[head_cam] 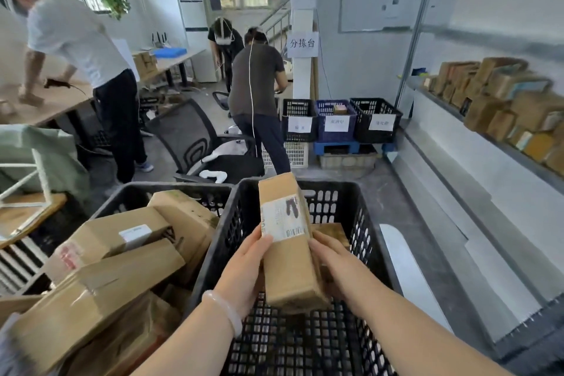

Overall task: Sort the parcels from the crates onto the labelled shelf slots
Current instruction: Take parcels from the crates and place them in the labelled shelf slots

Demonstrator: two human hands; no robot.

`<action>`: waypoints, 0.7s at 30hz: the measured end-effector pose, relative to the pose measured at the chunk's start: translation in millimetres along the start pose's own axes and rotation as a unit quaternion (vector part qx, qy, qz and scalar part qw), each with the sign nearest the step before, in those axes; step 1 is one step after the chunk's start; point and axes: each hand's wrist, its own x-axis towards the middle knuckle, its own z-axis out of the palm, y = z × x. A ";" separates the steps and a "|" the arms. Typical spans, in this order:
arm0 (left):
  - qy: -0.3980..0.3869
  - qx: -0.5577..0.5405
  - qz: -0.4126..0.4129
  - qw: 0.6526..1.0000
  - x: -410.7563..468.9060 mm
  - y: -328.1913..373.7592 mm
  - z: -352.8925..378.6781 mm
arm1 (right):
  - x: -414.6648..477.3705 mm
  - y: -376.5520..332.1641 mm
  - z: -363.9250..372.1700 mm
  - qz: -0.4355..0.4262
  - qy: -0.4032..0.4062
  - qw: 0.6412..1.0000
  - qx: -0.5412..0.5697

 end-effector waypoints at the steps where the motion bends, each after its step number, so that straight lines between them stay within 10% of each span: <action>1: 0.029 0.032 0.013 0.999 -0.5 0.2 -0.2 | -2.7 -3.0 -0.6 -0.025 0.017 0.999 -0.035; 7: 0.086 0.142 0.054 0.985 -6.7 6.8 6.8 | -14.7 -5.7 -5.5 -0.154 0.093 0.958 -0.223; 21: 0.049 0.158 0.119 0.979 -11.7 5.6 22.5 | -30.1 -8.5 -21.3 -0.227 0.088 0.938 -0.248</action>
